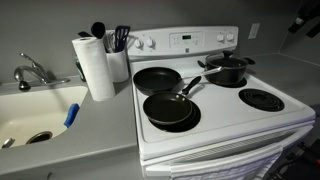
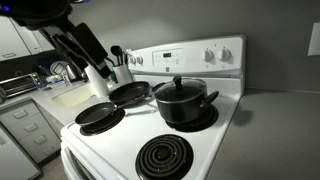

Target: Press a button on the stove

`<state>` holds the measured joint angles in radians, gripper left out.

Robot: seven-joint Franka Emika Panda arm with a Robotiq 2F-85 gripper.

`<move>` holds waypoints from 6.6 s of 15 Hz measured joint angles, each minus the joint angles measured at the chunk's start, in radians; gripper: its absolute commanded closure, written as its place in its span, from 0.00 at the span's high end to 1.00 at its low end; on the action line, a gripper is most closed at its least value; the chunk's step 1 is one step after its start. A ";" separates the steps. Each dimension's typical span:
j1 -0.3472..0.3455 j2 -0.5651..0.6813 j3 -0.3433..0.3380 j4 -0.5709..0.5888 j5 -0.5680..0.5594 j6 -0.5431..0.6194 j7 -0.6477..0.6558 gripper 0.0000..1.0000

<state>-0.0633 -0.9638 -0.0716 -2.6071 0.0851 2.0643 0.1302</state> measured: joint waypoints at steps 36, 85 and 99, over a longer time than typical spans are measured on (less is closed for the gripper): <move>0.101 0.296 -0.091 -0.025 0.007 0.648 -0.182 0.00; 0.345 1.014 -0.210 0.456 0.391 1.058 -0.592 0.00; 0.274 1.106 -0.183 0.585 0.965 0.902 -1.204 0.00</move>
<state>0.2107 0.1418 -0.2549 -2.0217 1.0498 2.9660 -1.0738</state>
